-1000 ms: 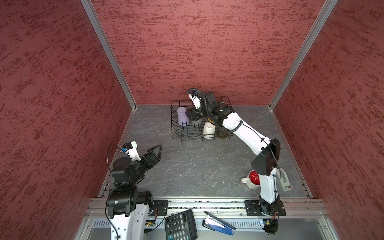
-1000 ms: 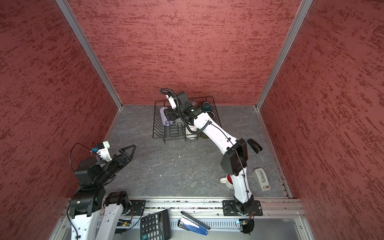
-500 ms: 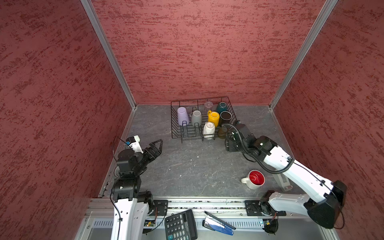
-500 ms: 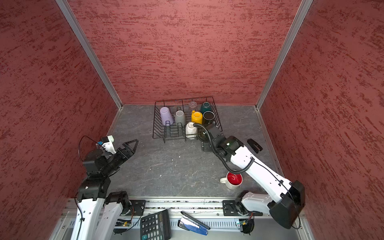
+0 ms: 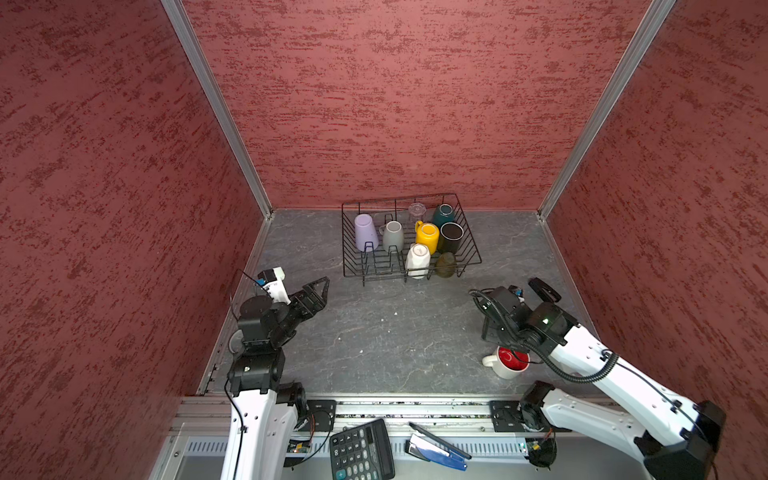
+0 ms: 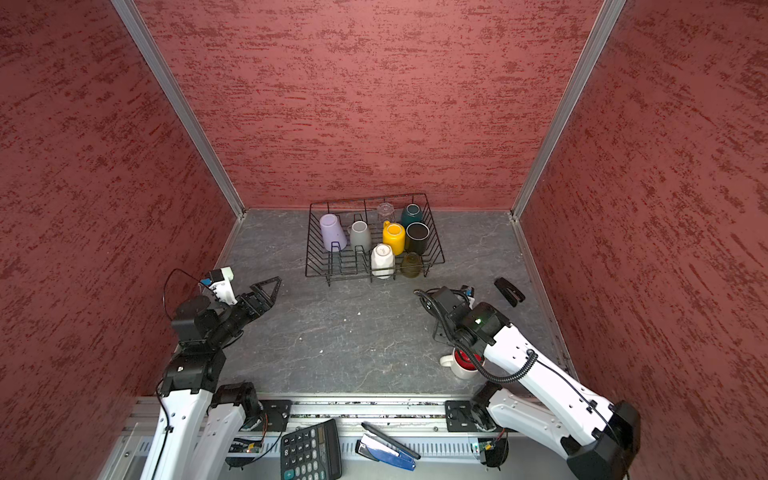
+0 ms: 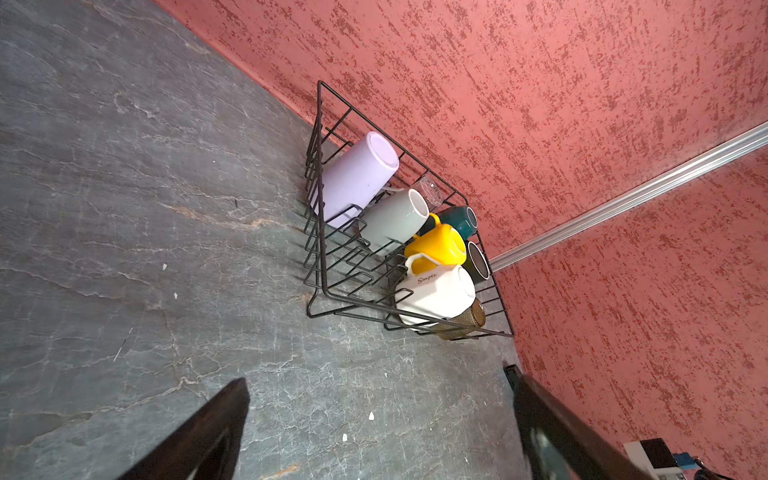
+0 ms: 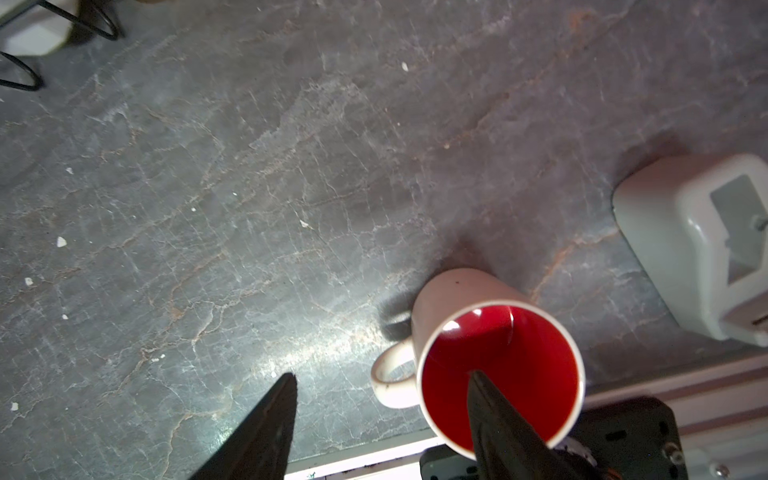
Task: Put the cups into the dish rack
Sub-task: 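Grasp the red-lined white mug rim on the table with the right gripper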
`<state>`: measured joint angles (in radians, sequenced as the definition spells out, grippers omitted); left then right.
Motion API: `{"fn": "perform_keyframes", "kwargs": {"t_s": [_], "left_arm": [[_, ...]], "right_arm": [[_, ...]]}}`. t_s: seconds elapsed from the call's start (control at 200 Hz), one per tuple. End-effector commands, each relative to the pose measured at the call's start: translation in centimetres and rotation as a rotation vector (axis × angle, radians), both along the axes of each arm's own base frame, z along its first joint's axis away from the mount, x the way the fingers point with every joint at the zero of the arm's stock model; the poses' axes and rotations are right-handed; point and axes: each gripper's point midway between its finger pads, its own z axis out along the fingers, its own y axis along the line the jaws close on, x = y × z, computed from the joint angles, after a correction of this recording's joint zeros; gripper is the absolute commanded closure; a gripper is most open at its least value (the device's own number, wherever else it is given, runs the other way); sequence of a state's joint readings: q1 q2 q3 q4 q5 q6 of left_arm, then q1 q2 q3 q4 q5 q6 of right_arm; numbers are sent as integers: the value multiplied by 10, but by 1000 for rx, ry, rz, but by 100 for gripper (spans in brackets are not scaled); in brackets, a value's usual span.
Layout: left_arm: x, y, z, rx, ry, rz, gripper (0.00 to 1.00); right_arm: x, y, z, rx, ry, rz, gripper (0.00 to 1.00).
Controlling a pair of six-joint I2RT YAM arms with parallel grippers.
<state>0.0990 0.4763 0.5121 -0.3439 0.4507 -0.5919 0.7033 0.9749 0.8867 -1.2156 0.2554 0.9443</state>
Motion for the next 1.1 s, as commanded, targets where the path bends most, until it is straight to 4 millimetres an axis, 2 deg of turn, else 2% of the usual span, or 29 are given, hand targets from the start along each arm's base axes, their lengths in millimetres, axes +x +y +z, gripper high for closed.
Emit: {"fn": "perform_keyframes", "kwargs": {"t_s": [0.0, 0.406, 0.576, 0.842, 1.092], "left_arm": [[0, -2, 1, 38, -37, -16, 1], [-1, -6, -4, 54, -48, -22, 1], [-2, -8, -5, 57, -47, -29, 1], [-3, -9, -4, 48, -41, -33, 0], [-3, -11, -5, 37, -32, -38, 0]], "right_arm": [[-17, -7, -10, -11, 73, -69, 33], [-27, 4, -50, 52, 141, -86, 37], [-14, 14, -58, 87, 100, -85, 46], [6, 28, -65, 72, 75, -41, 50], [26, 36, -58, 46, 17, 10, 63]]}}
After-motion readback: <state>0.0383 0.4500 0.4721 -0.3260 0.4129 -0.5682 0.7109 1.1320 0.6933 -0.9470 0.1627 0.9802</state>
